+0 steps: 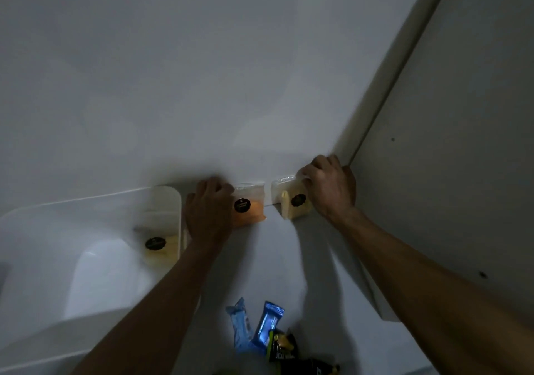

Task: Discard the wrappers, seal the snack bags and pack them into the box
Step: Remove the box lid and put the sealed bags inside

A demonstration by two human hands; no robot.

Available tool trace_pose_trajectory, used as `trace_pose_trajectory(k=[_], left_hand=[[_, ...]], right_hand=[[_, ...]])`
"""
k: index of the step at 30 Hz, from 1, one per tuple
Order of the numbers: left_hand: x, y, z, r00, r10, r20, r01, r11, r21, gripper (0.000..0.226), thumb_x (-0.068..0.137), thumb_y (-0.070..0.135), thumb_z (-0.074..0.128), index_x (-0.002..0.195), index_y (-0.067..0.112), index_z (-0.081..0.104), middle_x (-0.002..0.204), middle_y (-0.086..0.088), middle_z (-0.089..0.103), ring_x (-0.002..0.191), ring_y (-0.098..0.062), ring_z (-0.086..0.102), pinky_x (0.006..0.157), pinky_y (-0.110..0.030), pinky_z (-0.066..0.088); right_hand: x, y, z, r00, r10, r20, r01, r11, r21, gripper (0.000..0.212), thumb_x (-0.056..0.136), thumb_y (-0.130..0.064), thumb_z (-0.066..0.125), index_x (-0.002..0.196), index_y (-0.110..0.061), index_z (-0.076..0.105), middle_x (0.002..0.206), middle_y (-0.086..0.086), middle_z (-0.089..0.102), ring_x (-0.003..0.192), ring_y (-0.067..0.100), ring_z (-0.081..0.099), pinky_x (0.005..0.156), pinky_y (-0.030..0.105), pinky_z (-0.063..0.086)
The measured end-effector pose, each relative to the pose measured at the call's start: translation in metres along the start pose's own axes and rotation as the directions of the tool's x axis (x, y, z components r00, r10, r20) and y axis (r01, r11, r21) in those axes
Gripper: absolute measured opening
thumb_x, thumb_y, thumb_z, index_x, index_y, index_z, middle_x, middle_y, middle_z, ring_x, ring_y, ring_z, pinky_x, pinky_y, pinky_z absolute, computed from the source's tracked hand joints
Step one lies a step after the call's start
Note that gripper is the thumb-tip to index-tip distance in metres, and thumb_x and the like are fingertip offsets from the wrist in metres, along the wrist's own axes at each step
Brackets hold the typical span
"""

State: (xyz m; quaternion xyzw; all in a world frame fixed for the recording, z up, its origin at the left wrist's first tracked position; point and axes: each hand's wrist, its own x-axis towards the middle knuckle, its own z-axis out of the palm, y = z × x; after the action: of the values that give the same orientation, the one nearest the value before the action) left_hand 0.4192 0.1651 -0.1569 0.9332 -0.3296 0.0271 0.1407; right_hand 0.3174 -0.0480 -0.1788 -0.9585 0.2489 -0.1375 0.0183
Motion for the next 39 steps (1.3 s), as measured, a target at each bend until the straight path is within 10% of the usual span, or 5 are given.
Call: trace_pose_trajectory(k=[8,15,21,28,39], left_hand=[[0.001,0.002,0.006,0.999,-0.013,-0.031,0.013,1.0,-0.006,0.061,0.067,0.051,0.033,0.07,0.001,0.067,0.082,-0.021,0.062,0.081,-0.04,0.062,0.061,-0.044,0.044],[-0.015,-0.011,0.02,0.993,0.021,-0.116,0.002,0.981,0.194,0.003,0.079,0.017,0.067,0.079,0.015,0.065,0.097,-0.008,0.063,0.091,-0.034,0.054,0.067,-0.041,0.04],[-0.027,-0.01,0.011,0.998,0.052,-0.031,-0.047,0.988,0.148,0.02,0.078,0.01,0.07,0.096,0.016,0.066,0.08,-0.006,0.07,0.085,-0.031,0.062,0.07,-0.039,0.042],[-0.033,0.006,-0.017,0.996,0.091,0.011,-0.091,0.985,0.145,0.01,0.079,0.012,0.06,0.074,0.008,0.068,0.073,-0.013,0.063,0.075,-0.034,0.056,0.061,-0.034,0.024],[-0.055,-0.015,-0.167,0.983,0.074,-0.168,-0.066,0.997,0.051,0.015,0.096,0.021,0.058,0.098,0.016,0.072,0.1,-0.008,0.069,0.104,-0.031,0.053,0.081,-0.04,0.037]], right_hand=[[-0.004,0.004,0.007,0.996,-0.055,-0.067,0.053,0.998,-0.027,0.009,0.07,-0.013,0.079,0.072,-0.017,0.072,0.083,0.002,0.064,0.082,0.03,0.06,0.056,0.031,0.036],[-0.017,0.008,-0.006,0.987,-0.158,0.022,0.159,0.986,-0.04,0.003,0.08,-0.022,0.069,0.081,-0.021,0.066,0.084,-0.002,0.069,0.089,0.028,0.058,0.066,0.036,0.046],[-0.026,0.005,-0.019,0.979,-0.096,0.178,0.092,0.995,0.034,0.023,0.091,-0.02,0.061,0.113,-0.019,0.065,0.097,0.007,0.07,0.103,0.028,0.058,0.073,0.036,0.051],[-0.042,0.0,-0.049,0.971,-0.018,0.237,0.005,0.998,0.057,0.021,0.096,-0.024,0.054,0.099,-0.012,0.072,0.102,0.009,0.066,0.106,0.027,0.054,0.076,0.037,0.051],[-0.052,-0.062,-0.218,0.993,-0.016,0.119,0.01,0.998,0.055,0.015,0.089,-0.039,0.068,0.096,-0.026,0.07,0.096,0.003,0.062,0.091,0.022,0.058,0.065,0.034,0.045]])
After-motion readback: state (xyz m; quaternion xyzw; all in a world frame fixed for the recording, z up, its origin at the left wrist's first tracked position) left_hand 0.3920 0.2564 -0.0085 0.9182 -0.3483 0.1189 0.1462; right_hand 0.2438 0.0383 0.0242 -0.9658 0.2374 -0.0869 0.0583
